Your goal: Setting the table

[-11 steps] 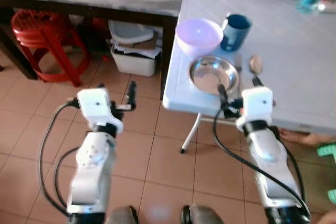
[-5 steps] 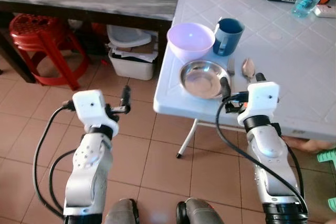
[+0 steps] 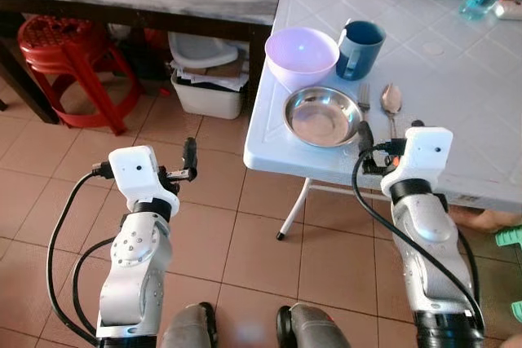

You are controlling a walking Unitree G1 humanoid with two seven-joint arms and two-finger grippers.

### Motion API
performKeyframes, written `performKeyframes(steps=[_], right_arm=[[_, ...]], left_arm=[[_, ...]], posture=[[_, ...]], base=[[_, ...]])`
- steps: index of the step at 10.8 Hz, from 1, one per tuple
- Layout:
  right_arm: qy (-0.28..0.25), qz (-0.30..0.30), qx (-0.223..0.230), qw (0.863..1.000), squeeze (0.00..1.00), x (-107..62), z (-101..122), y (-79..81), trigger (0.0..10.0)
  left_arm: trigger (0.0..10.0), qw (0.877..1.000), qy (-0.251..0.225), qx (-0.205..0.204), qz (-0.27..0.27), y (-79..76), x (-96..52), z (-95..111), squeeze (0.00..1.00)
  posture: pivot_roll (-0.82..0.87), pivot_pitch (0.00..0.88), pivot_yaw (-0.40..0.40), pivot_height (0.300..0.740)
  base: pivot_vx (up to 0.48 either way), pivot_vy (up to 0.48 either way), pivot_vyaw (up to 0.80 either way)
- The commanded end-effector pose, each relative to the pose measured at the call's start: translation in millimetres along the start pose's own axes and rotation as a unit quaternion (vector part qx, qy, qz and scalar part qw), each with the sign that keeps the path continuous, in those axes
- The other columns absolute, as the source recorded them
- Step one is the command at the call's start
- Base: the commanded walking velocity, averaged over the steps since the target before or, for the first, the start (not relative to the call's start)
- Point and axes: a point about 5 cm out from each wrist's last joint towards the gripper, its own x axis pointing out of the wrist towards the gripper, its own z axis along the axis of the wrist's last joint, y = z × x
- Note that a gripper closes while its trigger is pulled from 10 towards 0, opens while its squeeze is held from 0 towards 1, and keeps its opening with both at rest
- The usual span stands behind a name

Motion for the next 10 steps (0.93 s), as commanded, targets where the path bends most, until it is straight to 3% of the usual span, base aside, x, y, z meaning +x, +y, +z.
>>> performKeyframes(steps=[1,3,6,10], right_arm=[[0.006,-0.008,0.023,1.0,0.0,6.2,1.4,-2.3,10.0],[0.028,-0.011,0.077,0.997,0.0,6.2,-1.4,2.1,10.0],[0.055,0.009,0.118,0.991,0.0,1.7,-8.4,11.7,10.0],[0.059,0.025,0.143,0.988,0.0,1.2,-3.4,17.6,10.0]], left_arm=[[10.0,1.0,0.008,0.004,-0.004,0.3,-0.9,-2.4,0.0],[10.0,1.0,0.011,0.004,-0.003,1.8,-3.2,-2.4,0.0],[10.0,1.0,0.017,0.005,-0.016,1.5,-5.4,-3.4,0.0],[10.0,1.0,0.02,0.005,-0.021,-0.4,-6.2,-3.9,0.0]], posture=[[-0.03,0.2,0.0,0.74],[-0.02,0.204,0.0,0.74],[-0.02,0.209,0.004,0.74],[-0.02,0.215,0.002,0.74]], base=[[0.0,0.0,0.0],[0.0,0.0,0.0],[0.0,0.0,0.0],[0.0,0.0,0.0]])
